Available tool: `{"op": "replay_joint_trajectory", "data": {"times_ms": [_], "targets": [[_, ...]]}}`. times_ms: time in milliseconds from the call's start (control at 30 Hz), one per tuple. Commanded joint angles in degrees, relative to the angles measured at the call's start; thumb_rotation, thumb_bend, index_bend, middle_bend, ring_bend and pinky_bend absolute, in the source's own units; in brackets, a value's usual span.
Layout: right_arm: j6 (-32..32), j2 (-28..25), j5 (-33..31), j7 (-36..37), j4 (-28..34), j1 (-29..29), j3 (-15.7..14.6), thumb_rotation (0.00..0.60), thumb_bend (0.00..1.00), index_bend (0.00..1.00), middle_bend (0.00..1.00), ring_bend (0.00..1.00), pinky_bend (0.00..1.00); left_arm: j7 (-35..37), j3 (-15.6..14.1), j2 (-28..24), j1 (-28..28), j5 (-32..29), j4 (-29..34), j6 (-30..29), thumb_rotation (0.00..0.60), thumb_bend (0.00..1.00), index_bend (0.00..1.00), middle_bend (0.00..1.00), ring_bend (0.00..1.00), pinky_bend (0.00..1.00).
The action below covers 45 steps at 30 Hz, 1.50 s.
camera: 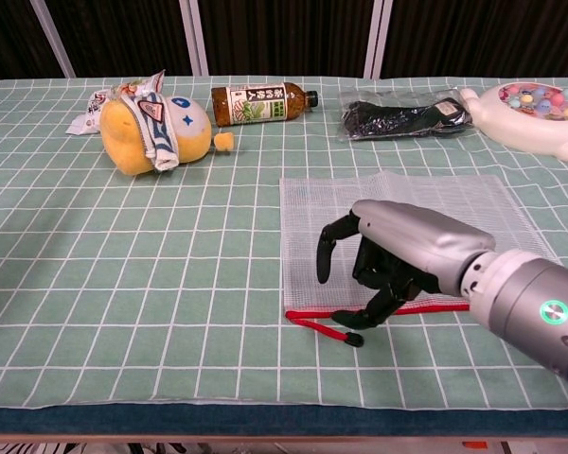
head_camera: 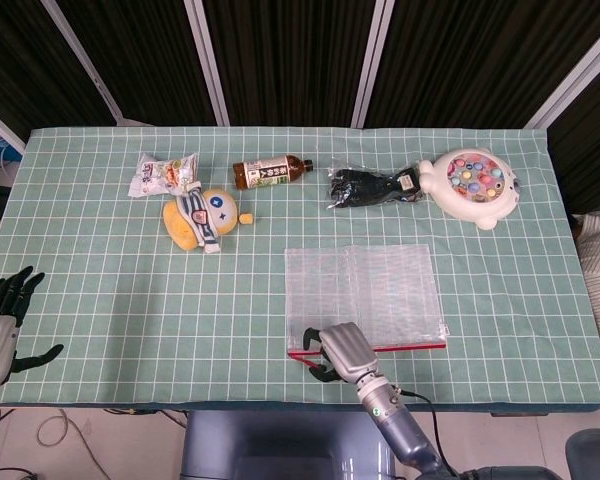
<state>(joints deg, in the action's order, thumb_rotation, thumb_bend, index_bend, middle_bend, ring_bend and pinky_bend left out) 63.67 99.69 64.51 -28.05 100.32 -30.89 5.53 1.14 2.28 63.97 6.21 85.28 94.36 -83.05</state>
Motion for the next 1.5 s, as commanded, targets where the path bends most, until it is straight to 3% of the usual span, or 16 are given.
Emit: {"op": "replay_joint_trajectory", "data": {"times_ms": [33, 1500], "targets": [[0.6, 1.0, -0.75, -0.54, -1.12, 0.32, -0.37, 0.6, 0.36, 0.49, 1.0, 1.0, 1.0, 0.05, -0.02, -0.02, 0.02, -0.01, 0.02, 0.05, 0.6, 0.0, 0.0, 0.0, 0.0, 0.0], [1.69, 7.94, -2.82, 1.5, -9.22, 3.38, -1.88, 0.6, 0.41, 0.53, 1.0, 1.0, 1.0, 0.07, 0.08, -0.02, 0.3, -0.48, 0.14, 0.43, 0.6, 0.0, 0.0, 0.0, 0.0, 0.0]]}}
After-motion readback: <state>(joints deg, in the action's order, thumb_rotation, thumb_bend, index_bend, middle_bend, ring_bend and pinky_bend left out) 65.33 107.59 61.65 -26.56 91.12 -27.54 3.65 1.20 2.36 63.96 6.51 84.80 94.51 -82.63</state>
